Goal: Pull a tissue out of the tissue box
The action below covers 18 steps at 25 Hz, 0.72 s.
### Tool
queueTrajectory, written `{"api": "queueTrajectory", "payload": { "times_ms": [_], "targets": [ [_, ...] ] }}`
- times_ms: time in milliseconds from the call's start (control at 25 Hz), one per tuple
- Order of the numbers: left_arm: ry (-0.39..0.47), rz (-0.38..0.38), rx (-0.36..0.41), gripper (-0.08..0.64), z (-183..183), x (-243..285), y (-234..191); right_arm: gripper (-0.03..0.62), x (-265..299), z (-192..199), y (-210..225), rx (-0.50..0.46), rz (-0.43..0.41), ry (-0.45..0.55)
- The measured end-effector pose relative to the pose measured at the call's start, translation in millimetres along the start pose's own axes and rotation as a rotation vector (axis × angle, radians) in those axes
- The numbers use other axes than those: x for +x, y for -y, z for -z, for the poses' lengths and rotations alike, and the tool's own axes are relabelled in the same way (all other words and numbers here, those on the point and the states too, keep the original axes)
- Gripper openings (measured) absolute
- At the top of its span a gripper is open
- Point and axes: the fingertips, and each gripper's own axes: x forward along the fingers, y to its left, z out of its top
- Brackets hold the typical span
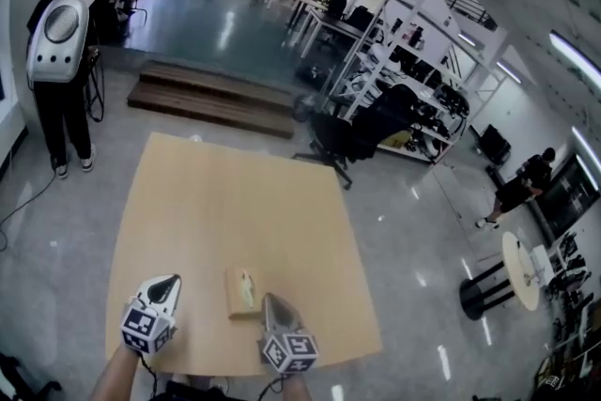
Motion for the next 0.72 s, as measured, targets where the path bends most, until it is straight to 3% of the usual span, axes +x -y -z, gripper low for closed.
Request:
{"api": "queueTrajectory", "payload": {
  "times_ms": [720],
  "targets": [
    [-0.124,-0.040,-0.052,0.006,59.6,22.0,4.7,0.011,24.8,58.6,21.0,0.036,-0.040,-0.150]
  ]
}}
